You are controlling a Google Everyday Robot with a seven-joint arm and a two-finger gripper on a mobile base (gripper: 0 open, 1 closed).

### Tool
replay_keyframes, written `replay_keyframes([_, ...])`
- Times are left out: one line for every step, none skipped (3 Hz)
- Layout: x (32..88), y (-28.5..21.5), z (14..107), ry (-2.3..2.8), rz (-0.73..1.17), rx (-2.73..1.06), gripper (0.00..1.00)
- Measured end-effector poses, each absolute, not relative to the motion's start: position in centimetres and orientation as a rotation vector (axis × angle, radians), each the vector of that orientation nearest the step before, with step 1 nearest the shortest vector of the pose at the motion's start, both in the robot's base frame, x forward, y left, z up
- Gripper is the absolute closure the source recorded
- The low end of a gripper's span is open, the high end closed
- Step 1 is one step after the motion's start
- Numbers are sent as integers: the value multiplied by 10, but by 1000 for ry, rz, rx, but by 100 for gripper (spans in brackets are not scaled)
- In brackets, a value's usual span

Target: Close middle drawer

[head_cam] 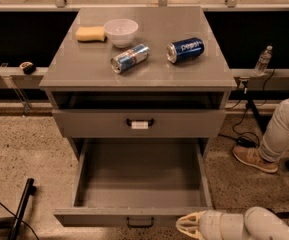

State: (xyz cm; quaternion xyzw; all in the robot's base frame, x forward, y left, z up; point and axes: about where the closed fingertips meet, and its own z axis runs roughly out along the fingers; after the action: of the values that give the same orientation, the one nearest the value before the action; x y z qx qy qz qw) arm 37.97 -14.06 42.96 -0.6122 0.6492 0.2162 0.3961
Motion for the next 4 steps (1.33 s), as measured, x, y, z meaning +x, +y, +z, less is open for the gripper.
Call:
replay_keyframes([386, -131, 411, 1610, 510, -1472, 100])
replay_keyframes([401, -128, 404, 1586, 486, -1414, 100])
replay_keyframes([428, -128, 397, 1561, 456, -1354, 100])
replay_keyframes([466, -129, 398, 1521, 420, -1289, 100])
